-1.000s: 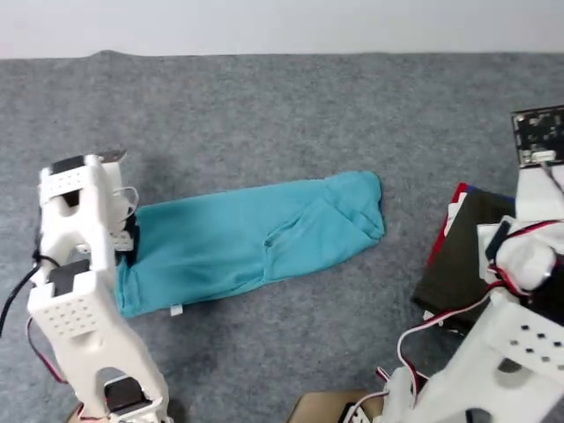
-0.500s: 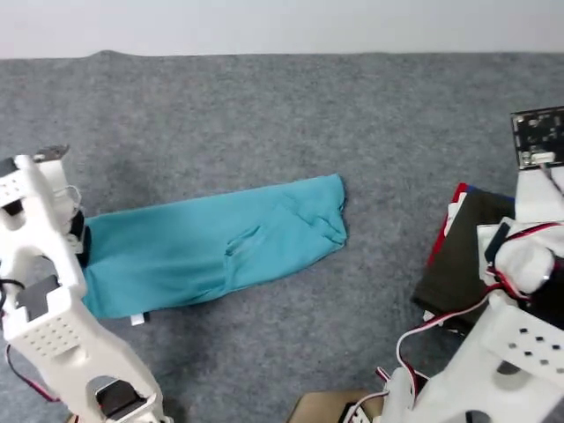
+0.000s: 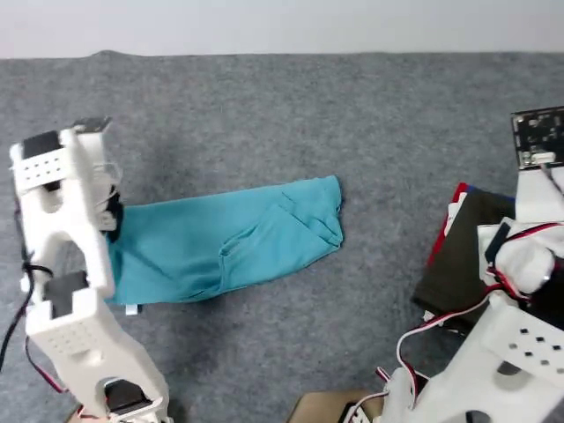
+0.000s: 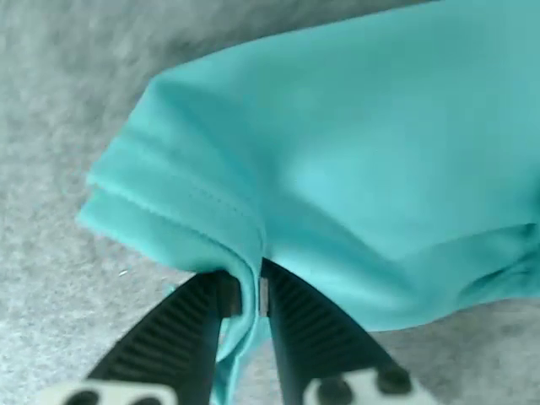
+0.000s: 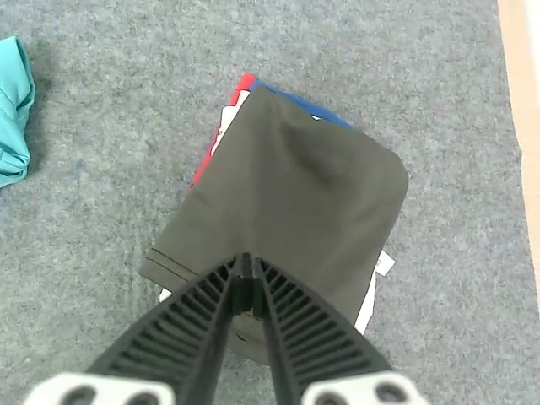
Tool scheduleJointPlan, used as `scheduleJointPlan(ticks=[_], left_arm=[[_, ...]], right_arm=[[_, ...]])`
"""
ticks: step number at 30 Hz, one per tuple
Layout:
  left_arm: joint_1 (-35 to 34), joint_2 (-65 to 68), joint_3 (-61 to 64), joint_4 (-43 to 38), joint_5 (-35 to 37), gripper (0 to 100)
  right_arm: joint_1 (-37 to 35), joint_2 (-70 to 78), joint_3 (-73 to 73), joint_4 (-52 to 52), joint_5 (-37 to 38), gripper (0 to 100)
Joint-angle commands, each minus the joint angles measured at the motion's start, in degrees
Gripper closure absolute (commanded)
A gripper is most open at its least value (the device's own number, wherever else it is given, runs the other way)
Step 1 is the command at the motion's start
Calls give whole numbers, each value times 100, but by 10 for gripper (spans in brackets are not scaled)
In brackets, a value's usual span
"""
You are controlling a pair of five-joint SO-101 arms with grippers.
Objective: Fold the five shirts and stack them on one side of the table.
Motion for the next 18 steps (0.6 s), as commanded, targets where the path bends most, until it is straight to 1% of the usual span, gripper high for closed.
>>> scheduleJointPlan(ticks=[1,6,11,14,18], left_arm=[[677,-712,75,193,343,996],[1635,-1073,110,193,747,996],[2576,-1090,-57,167,1116,996],[3051,-932,-444,158,1266,996],[3499,-501,-1235,158,1407,996]], right_arm=[[-48,-136,-44,145,53,989],[-48,-127,-26,136,53,989],[-48,-127,-18,136,53,989],[-48,-119,-9,136,53,989],[-48,-119,-9,136,44,989]])
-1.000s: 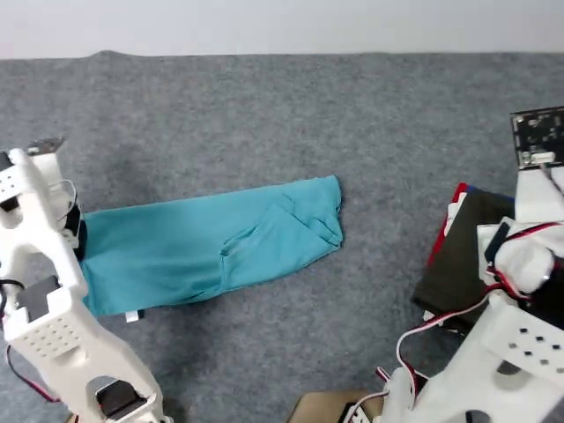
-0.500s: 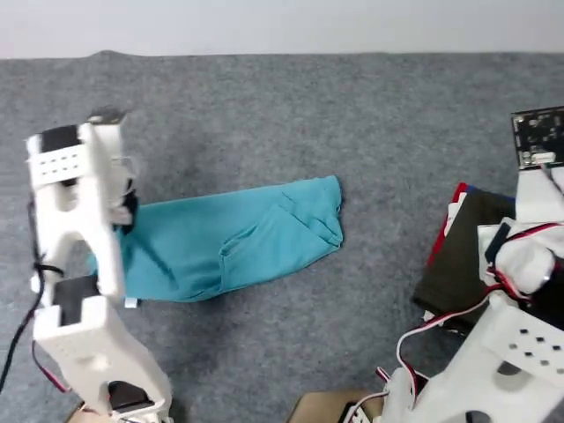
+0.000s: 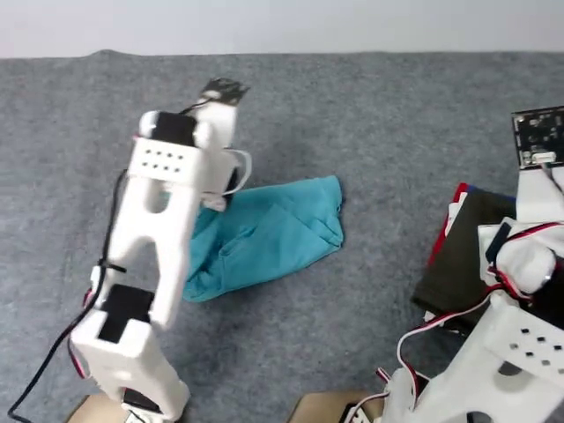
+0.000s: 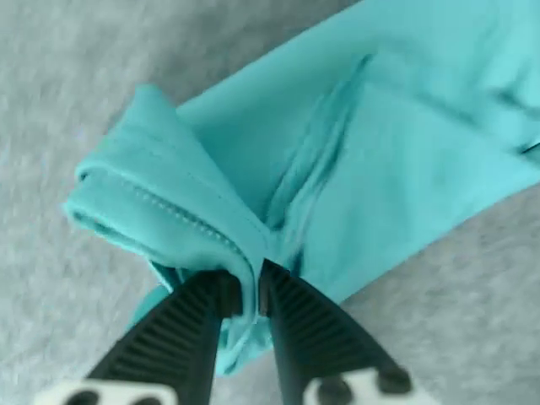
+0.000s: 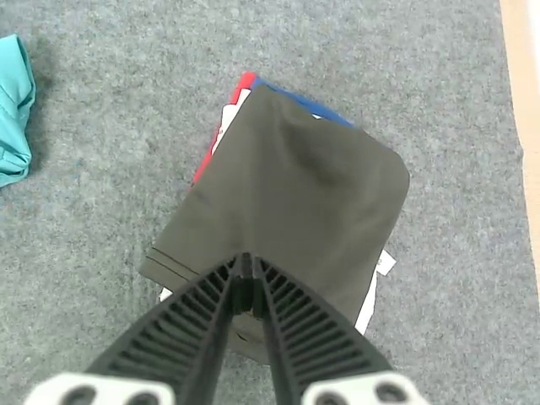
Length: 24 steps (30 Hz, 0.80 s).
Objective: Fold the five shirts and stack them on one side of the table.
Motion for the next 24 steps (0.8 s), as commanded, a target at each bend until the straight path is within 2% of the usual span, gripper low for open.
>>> scheduleJointPlan(ticks=[1,13,24], left_arm=[[431,246,-804,158,176,996],[1477,1732,-2422,167,598,996],[1609,3015,-4048,167,598,996]], right_arm=[[-48,-119,-26,136,44,989],[-48,-127,-26,163,44,989],[-48,-145,-26,189,9,989]])
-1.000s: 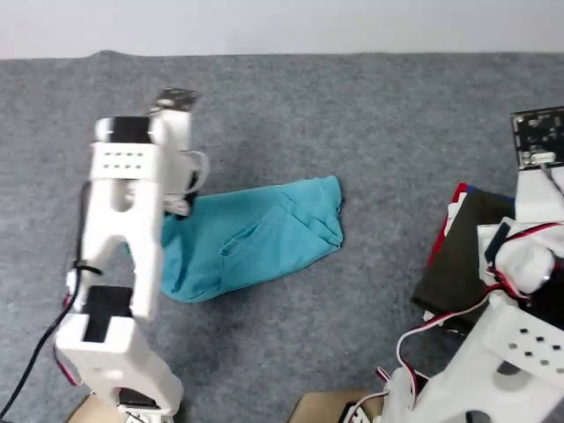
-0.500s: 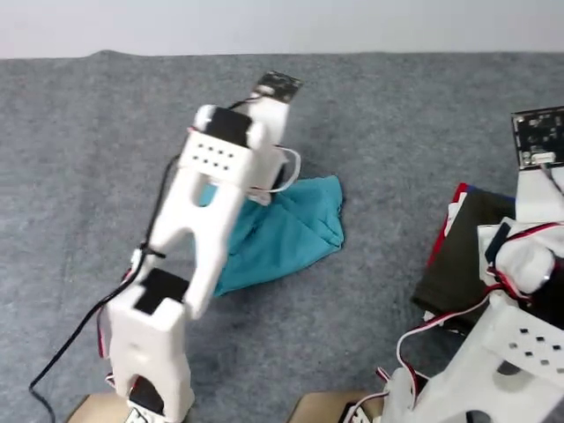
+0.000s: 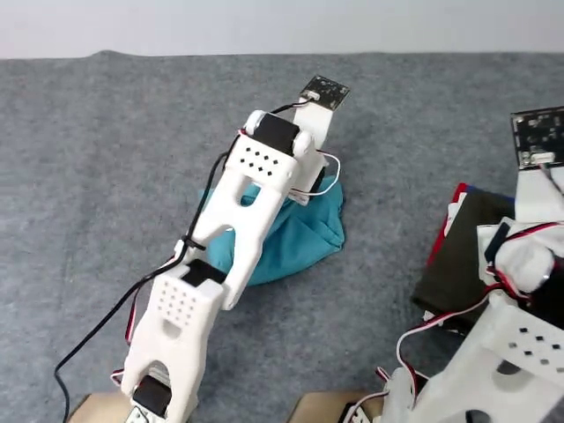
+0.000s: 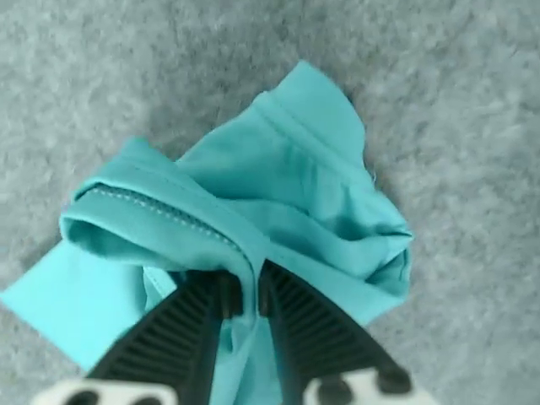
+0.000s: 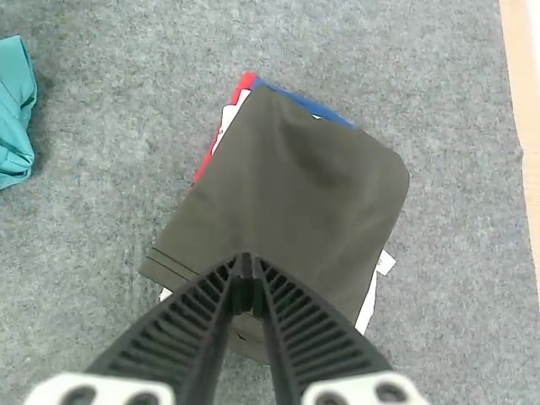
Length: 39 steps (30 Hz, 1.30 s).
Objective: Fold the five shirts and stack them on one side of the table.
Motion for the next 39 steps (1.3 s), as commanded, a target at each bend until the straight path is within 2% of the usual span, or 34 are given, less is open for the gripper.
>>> scheduleJointPlan(ticks=[1,9,27,29,34,39], left_arm=[[149,141,-655,132,44,996],[448,510,-910,105,70,996],[475,1257,-1912,-97,237,994],[510,1284,-1903,-79,229,973],[615,1134,-1912,9,246,840],[677,668,-1868,141,220,829]], right_arm=[[-48,-136,-26,189,9,989],[-48,-171,-26,189,9,989],[-48,-171,-26,198,9,989],[-48,-171,-26,198,9,989],[-48,-171,-26,198,9,989],[-48,-171,-26,198,9,989]])
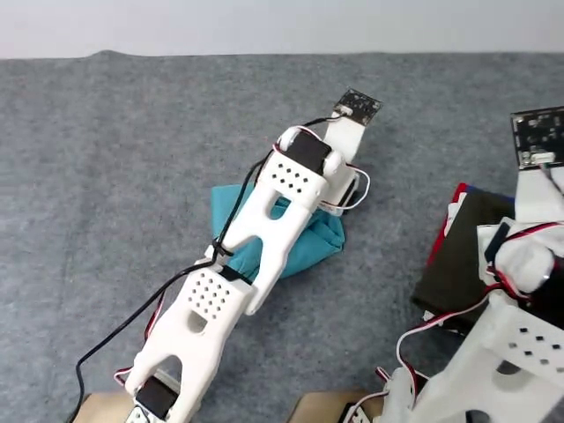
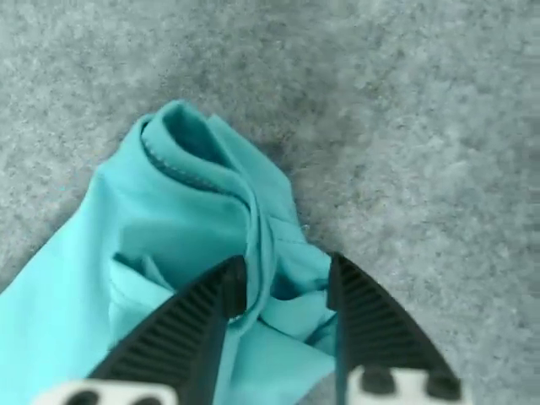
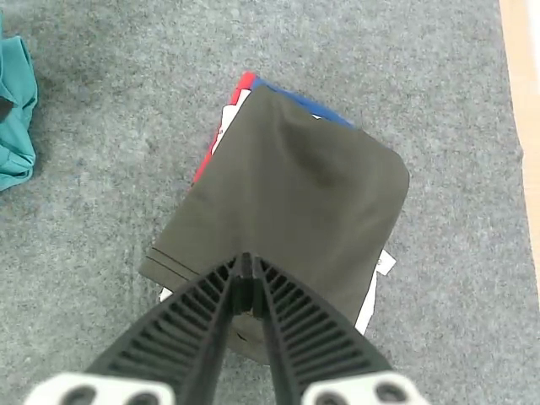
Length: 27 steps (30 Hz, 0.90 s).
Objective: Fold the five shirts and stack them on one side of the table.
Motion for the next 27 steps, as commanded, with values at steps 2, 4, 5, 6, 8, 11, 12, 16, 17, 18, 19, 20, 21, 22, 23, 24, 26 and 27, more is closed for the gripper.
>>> scheduleJointPlan(ticks=[2,4,5,6,8,11,12,16,17,18,19,20,21,22,23,24,26,27], left_arm=[[53,-818,-180,158,-9,829],[-62,-1029,-180,158,-9,830],[-149,-1143,-171,167,-9,830],[-255,-1266,-127,167,-9,836],[-536,-1530,101,167,-9,876],[-993,-1837,769,167,-193,985],[-1090,-1899,1095,167,-378,998],[-1275,-2330,2835,149,-615,995],[-1319,-2418,3178,141,-712,995],[-1363,-2514,3459,79,-782,995],[-1424,-2576,3688,-18,-835,995],[-1477,-2602,3855,-123,-870,995],[-1503,-2602,3987,-264,-897,995],[-1530,-2602,4101,-387,-905,995],[-1538,-2585,4189,-510,-914,995],[-1530,-2558,4259,-607,-914,995],[-1495,-2479,4321,-730,-914,995],[-1486,-2426,4321,-765,-914,995]], right_arm=[[-48,-171,-26,198,9,989],[-48,-171,-26,198,9,989],[-48,-171,-26,198,9,989],[-40,-180,-26,207,9,989],[-40,-180,-26,207,26,989],[-40,-180,-26,207,26,989],[-40,-180,-26,207,26,989],[-40,-180,-26,207,18,989],[-40,-180,-26,207,18,989],[-40,-180,-26,207,18,989],[-40,-180,-26,207,18,989],[-40,-180,-26,207,9,989],[-40,-180,-26,207,9,989],[-40,-180,-26,207,9,989],[-40,-180,-26,207,9,989],[-40,-171,-26,207,9,989],[-40,-163,-26,207,9,989],[-40,-163,-26,207,26,989]])
